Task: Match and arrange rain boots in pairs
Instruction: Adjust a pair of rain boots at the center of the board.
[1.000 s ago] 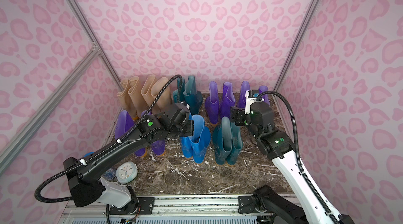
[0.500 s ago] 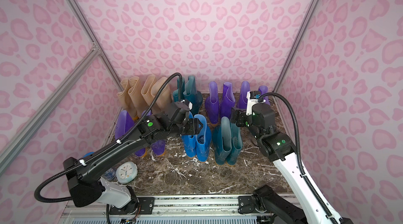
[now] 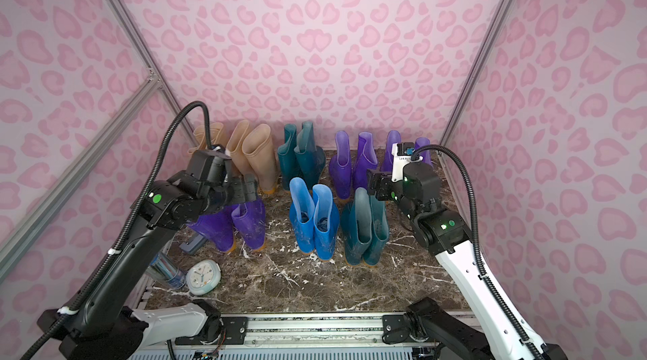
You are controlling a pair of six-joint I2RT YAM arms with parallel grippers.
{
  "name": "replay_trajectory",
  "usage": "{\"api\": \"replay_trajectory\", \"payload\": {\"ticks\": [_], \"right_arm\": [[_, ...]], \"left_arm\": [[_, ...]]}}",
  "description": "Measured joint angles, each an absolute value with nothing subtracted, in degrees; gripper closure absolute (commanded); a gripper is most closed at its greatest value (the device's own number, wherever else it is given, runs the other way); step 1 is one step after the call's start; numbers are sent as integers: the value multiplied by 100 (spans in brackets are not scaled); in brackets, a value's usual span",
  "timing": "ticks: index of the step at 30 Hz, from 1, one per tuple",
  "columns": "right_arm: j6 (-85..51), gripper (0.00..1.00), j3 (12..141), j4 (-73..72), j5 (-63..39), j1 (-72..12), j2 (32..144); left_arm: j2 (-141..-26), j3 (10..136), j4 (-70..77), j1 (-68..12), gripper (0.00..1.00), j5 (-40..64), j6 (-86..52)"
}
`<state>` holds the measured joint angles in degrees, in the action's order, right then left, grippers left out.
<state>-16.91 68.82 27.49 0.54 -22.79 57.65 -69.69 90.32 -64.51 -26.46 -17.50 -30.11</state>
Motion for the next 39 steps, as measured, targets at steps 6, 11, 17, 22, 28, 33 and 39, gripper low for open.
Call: {"api": "replay_trajectory", "payload": {"ticks": [6,11,17,22,28,33,39], "right_arm": [[-1691,11,6827,2652,-49,-2287,5863],[-1691,11,6825,2639,-115,-2287,5892],[-1688,11,6777,2611,-113,-2287,5918],[-1686,11,6775,2609,-110,-2287,5957],[-1686,11,6775,2609,-113,-2290,6051],[-1691,11,6777,2556,-117,-2287,6075],[-1691,11,6777,2512,-154,-2290,6086]], "left_arm": [[-6779,8648,-6501,-1507,1,-1074,-2283],[-6886,8536,-6438,-1052,1,-711,-1942],[-6864,8364,-6313,-797,1,-528,-1798],[-6842,8206,-6250,-788,2,-384,-1756],[-6635,8615,-6335,-788,0,-40,-1756],[-6665,8648,-6375,-788,0,-75,-1691],[-6698,8106,-6361,-788,0,-336,-1695]]}}
